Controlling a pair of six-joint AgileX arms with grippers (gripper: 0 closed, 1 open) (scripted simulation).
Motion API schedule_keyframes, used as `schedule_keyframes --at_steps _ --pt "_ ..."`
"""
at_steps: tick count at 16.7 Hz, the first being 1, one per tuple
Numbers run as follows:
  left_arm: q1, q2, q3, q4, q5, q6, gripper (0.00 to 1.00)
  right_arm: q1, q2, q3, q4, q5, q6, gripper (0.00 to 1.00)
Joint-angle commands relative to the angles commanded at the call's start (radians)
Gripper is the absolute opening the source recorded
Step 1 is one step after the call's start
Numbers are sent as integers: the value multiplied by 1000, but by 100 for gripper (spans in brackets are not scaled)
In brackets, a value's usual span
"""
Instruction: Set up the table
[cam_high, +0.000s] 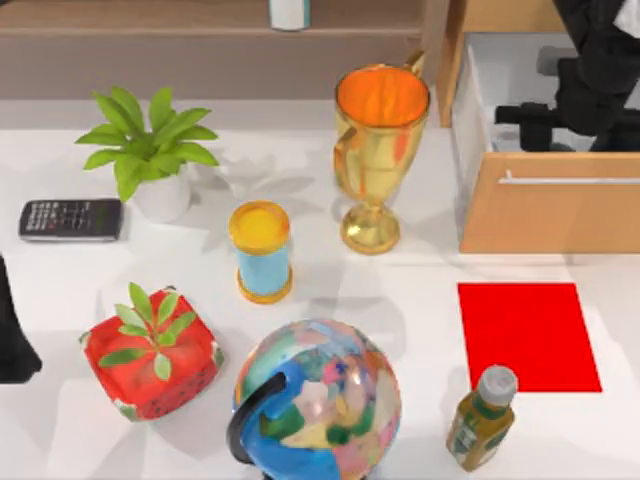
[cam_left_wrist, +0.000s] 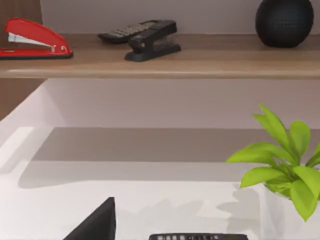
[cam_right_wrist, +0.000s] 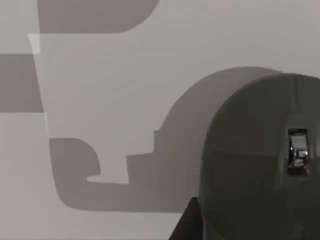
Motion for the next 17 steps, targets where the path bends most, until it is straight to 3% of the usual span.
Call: schedule_keyframes --at_steps 4,5,17 --pt "0 0 0 0 0 0 100 0 0 0 0 0 0 2" --pt "0 0 0 0 0 0 100 0 0 0 0 0 0 0" --pt "0 0 0 0 0 0 100 3 -41 -4 -16 4 2 0"
